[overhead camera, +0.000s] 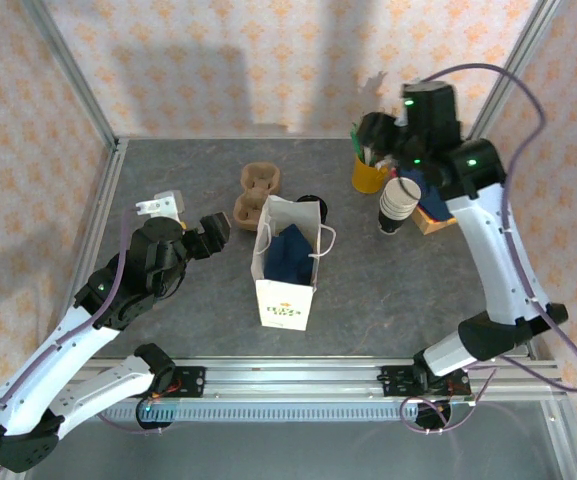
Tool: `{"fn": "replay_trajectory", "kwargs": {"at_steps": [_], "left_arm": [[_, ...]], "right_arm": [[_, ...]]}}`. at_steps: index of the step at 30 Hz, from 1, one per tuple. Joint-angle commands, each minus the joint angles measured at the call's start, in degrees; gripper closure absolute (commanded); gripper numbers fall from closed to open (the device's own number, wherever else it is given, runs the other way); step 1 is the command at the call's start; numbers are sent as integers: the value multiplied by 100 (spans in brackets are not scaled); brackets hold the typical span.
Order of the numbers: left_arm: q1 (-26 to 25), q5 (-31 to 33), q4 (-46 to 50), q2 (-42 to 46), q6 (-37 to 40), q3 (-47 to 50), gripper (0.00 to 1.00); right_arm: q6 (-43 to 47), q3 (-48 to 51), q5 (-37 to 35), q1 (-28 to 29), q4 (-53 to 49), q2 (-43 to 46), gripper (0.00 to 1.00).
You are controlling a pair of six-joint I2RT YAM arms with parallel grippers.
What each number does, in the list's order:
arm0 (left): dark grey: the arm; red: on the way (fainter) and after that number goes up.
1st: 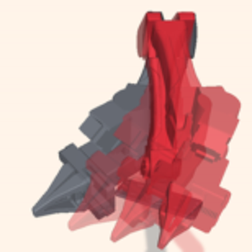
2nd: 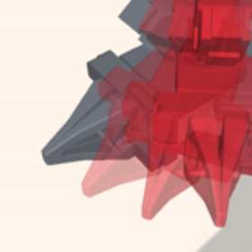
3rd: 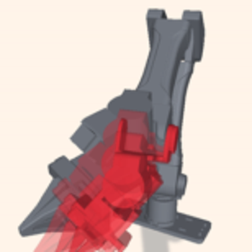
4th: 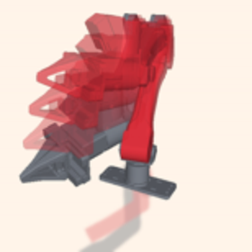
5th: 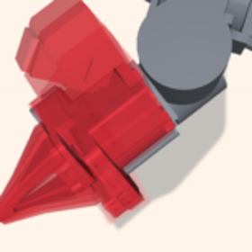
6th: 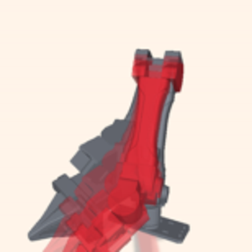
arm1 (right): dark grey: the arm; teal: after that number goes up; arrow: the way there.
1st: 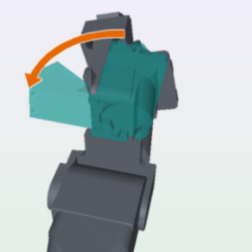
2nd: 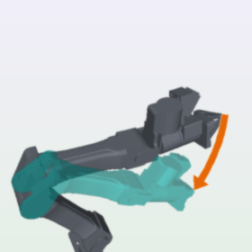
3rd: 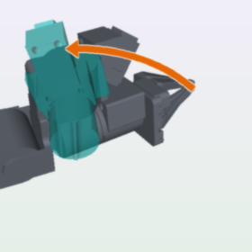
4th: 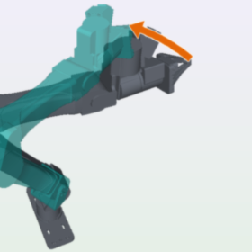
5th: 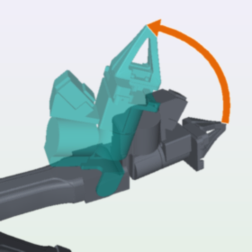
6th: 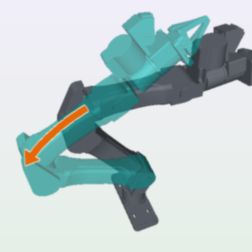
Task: Pack the takeout coffee
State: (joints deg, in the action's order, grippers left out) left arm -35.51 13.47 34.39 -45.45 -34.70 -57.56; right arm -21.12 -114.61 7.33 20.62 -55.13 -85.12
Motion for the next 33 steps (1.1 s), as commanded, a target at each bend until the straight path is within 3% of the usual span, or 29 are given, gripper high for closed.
{"fn": "replay_trajectory", "kwargs": {"at_steps": [1, 6, 12, 18, 33], "left_arm": [[35, 221, -135, 44, -96, 26, 7], [31, 270, -139, 28, -114, 42, 6], [31, 282, -140, 28, -136, 104, 6], [35, 286, -152, 28, -134, 140, 6], [35, 265, -112, 122, -221, 260, 6]], "right_arm": [[331, 404, 107, -812, 596, 119, 42], [524, 1074, 23, -1966, 1233, -110, 32], [576, 1776, -47, -2850, 1818, -664, 26], [645, 1778, 72, -3225, 1930, -1459, 22], [847, 1293, 229, -3292, 1655, -3008, 20]]}}
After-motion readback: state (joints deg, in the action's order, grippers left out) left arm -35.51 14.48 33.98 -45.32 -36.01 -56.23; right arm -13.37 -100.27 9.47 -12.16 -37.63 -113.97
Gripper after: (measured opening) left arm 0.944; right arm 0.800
